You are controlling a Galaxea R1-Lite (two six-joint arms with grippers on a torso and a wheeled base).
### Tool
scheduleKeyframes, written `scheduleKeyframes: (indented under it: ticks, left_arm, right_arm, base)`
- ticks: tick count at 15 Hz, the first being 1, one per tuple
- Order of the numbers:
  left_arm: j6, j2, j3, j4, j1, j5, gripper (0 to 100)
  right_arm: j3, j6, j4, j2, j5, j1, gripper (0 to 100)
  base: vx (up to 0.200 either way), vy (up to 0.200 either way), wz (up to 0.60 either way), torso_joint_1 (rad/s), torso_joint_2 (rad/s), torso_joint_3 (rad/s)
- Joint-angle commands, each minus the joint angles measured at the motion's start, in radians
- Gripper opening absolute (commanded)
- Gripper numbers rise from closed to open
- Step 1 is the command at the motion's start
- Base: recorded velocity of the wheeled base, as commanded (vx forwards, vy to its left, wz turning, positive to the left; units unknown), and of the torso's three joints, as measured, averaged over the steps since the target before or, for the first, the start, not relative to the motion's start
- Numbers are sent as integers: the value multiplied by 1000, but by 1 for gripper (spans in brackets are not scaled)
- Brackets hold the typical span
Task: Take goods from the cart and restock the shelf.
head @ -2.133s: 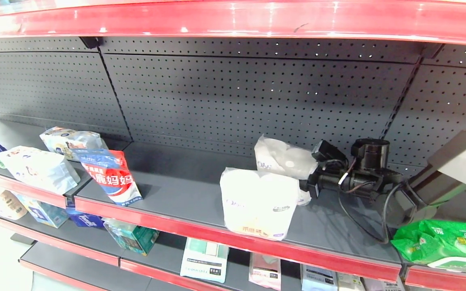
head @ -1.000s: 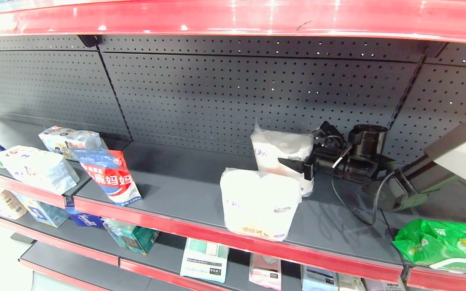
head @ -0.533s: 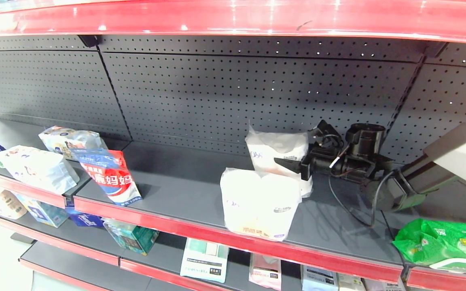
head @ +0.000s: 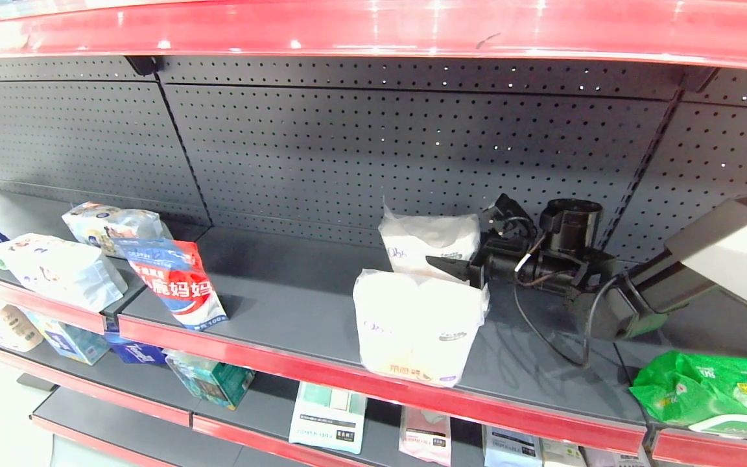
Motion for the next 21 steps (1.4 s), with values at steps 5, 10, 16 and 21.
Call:
scheduleKeyframes:
  ticks: [5,10,16,21]
  left_arm:
    - [0,0,0,-1,0,0,100]
    - [0,0,0,-1,0,0,100]
    - [0,0,0,-1,0,0,100]
    - [0,0,0,-1,0,0,100]
  right_arm:
    - [125,-163,12,5,37,-87,0]
    - [138,-238,10,2,141,-156,0]
    - [139,-221,8,8,201,-137,0]
    - [127,-206,5,16,203,-97,0]
  base:
    - [0,0,0,0,0,0]
    - [0,0,0,0,0,0]
    - [0,0,0,0,0,0]
    - [0,0,0,0,0,0]
